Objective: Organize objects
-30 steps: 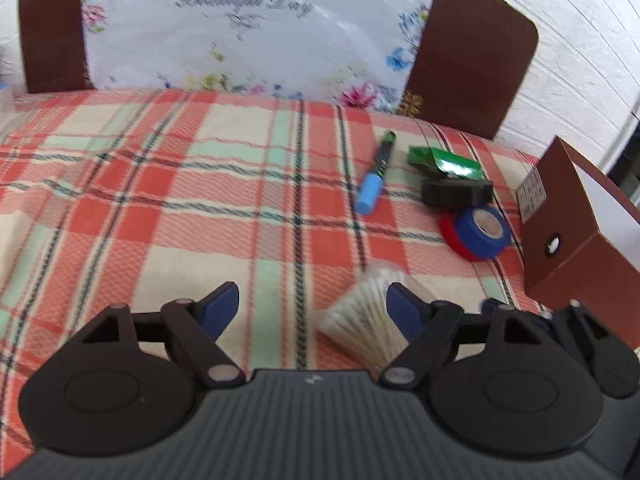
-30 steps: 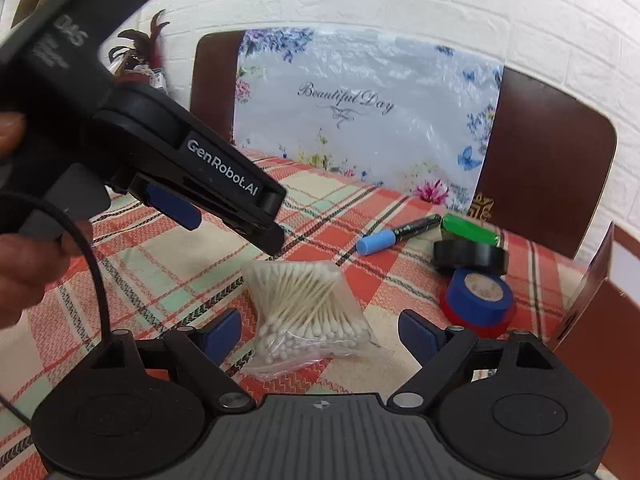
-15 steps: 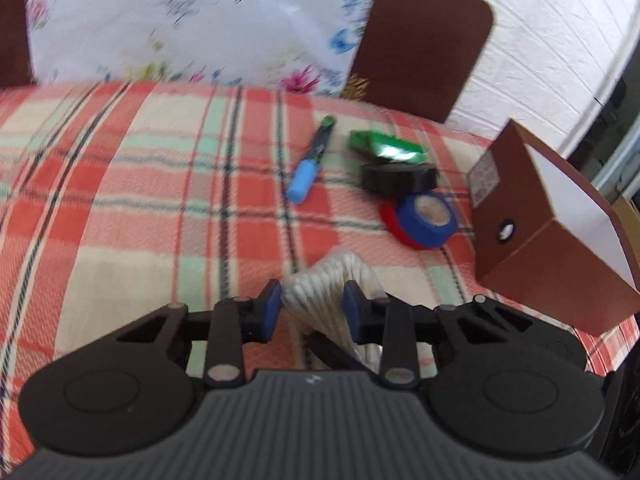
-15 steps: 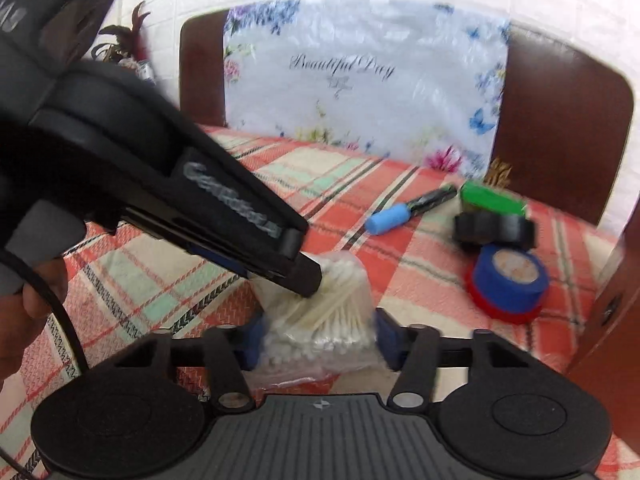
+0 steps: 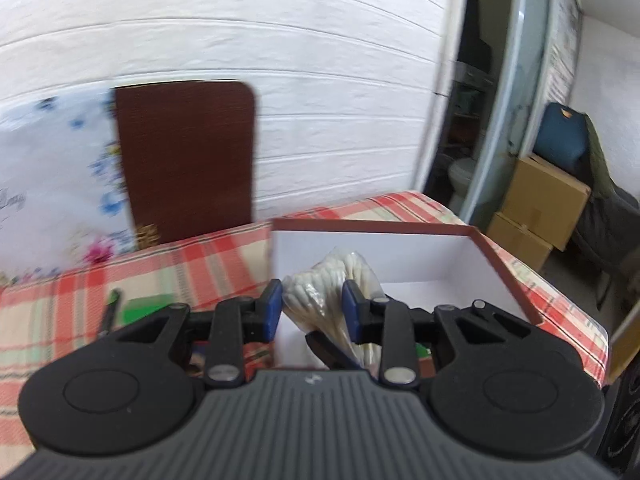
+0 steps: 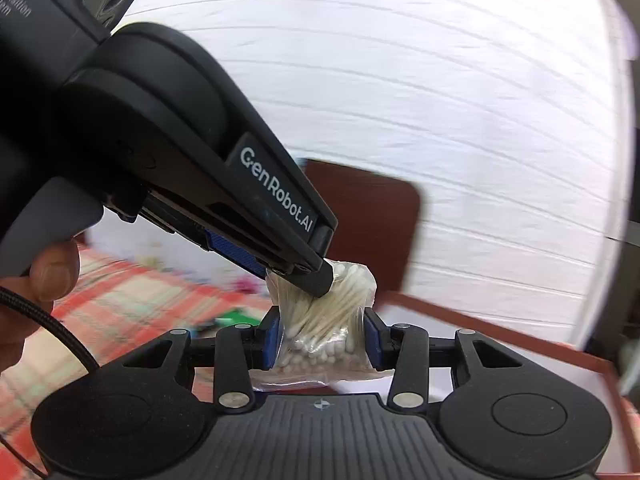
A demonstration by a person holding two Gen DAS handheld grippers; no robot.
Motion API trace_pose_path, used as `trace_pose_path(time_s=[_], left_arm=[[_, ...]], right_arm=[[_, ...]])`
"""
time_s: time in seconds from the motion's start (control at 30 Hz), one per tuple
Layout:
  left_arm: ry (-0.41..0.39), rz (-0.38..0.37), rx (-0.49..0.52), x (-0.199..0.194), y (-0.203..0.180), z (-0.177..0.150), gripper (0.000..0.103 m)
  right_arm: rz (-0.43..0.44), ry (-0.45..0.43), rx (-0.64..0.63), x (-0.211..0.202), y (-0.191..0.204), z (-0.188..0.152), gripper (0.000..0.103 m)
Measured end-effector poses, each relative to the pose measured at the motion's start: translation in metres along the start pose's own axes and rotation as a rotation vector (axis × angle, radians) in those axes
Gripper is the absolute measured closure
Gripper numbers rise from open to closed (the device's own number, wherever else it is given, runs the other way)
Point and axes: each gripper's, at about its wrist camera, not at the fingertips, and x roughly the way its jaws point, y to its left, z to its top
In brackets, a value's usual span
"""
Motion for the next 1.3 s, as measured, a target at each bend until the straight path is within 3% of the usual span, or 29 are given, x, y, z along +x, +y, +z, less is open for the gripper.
trace_pose_path(time_s=[0.17,0.27,0.3,0.37,0.47,0.57,0.7,1.0,1.13,1.3], left_arm=[[0.056,-0.035,0.108,0.044,-0.058,0.004,0.069],[0.083,0.025,0.177,0.063,-0.083,0.0,0.065],[0.089,0.058,0.198,0.066,-0.088,-0.002,0.058],[0.095,0.119,0.234,0.068,-0.09,-0.008,0.051],[0.114,0.152,0.225,0.061,-0.08,-0.012,0.05],[0.107,0.193,0.193,0.045,-0.064,-0.017,0.042],[0.102,0.232,0.13,0.018,-0.039,-0.026,0.039],[0.146,0.278,-0.175,-0.046,0.053,-0.081,0.033],[0.183,0.303,-0.303,-0.058,0.09,-0.114,0.033],[0.233,0.335,-0.43,-0.07,0.126,-0.15,0.034]], right_arm=[[-0.123,0.031,0.07,-0.001,-0.053,-0.019,0.062],[-0.177,0.069,0.104,0.003,-0.078,-0.033,0.06],[-0.201,0.095,0.1,0.008,-0.083,-0.038,0.059],[-0.268,0.145,0.102,0.016,-0.091,-0.047,0.039],[-0.259,0.127,0.193,0.01,-0.105,-0.05,0.039],[-0.263,0.106,0.211,0.007,-0.101,-0.049,0.038],[-0.223,0.079,0.204,-0.001,-0.083,-0.043,0.038],[-0.06,0.043,0.098,-0.018,-0.016,-0.021,0.033],[0.055,0.096,0.076,-0.013,0.021,-0.026,0.032],[0.154,0.227,0.088,0.007,0.049,-0.034,0.032]])
